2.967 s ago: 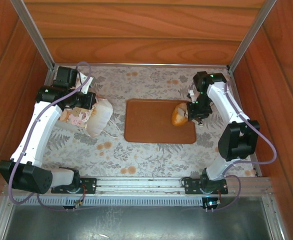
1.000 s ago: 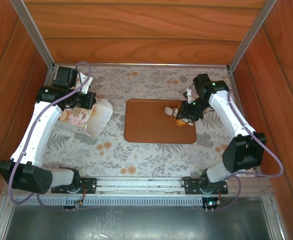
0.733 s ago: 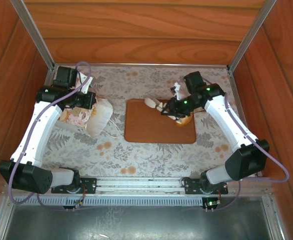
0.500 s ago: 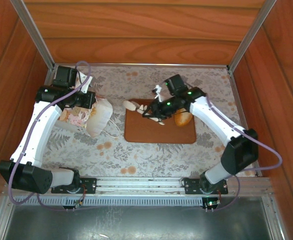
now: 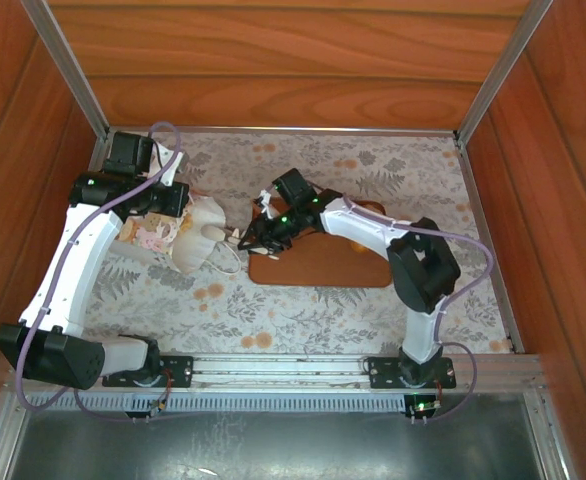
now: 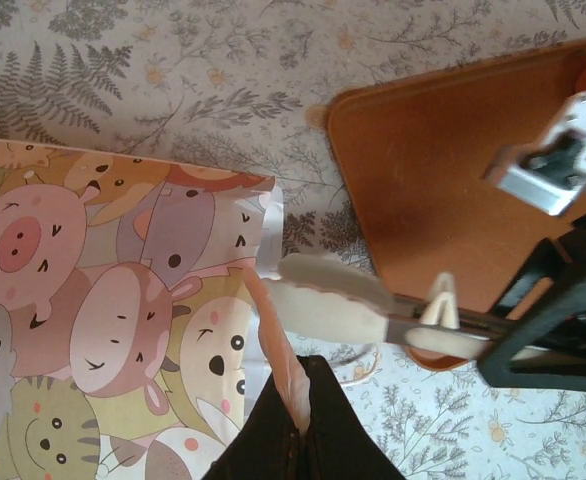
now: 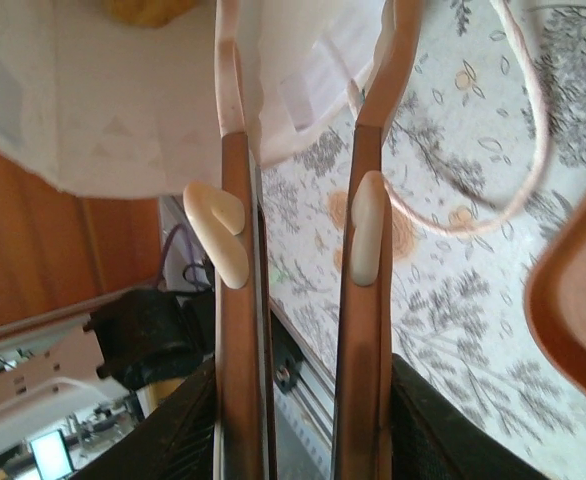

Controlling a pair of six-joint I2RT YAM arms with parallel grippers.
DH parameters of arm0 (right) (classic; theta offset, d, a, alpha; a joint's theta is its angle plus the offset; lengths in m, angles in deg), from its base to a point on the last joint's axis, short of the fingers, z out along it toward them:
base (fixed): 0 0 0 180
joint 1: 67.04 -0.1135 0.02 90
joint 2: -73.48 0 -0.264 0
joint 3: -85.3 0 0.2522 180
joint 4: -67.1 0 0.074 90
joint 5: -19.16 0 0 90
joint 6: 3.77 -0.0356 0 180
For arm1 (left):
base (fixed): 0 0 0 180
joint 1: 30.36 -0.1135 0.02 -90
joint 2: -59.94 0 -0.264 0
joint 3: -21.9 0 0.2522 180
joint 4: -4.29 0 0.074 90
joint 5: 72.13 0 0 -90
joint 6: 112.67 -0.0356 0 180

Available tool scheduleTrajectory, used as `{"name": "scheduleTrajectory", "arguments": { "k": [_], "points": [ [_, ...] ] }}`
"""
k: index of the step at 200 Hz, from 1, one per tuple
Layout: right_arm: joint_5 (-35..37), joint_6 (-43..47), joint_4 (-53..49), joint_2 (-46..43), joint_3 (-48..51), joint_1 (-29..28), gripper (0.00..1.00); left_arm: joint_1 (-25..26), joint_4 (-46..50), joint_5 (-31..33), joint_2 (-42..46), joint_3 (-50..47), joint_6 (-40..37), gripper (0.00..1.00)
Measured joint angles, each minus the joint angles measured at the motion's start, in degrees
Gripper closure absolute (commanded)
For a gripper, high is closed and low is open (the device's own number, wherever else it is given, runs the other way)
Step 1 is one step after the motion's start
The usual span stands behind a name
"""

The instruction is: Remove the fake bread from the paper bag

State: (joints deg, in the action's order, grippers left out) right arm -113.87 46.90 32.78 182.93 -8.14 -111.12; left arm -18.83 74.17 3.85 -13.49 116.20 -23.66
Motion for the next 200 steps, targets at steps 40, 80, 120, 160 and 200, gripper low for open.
{"name": "scheduleTrajectory", "arguments": {
  "k": [40, 80, 120, 160, 200],
  "points": [
    [-0.74, -5.86, 7.93, 3.69, -0.11, -0.66, 0.58, 0.0, -0.02, 0.0, 0.0, 0.83, 0.74, 1.0],
    [-1.11, -8.98, 11.26, 5.33, -1.62, -0.7, 0.57, 0.0, -0.02, -0.02, 0.0, 0.83, 0.83, 1.0],
    [-1.2, -11.91, 14.16, 8.26, -3.45, -1.64, 0.55, 0.0, 0.0, -0.31, 0.0, 0.83, 0.85, 1.0],
    [-1.6, -14.73, 16.94, 11.04, -5.7, -2.49, 0.54, 0.0, 0.0, -0.98, -0.48, 0.87, 0.98, 1.0],
    [-1.6, -16.0, 18.03, 13.14, -8.61, -2.86, 0.54, 0.0, 0.0, -1.25, -0.59, 0.96, 1.01, 1.0]
  ]
}}
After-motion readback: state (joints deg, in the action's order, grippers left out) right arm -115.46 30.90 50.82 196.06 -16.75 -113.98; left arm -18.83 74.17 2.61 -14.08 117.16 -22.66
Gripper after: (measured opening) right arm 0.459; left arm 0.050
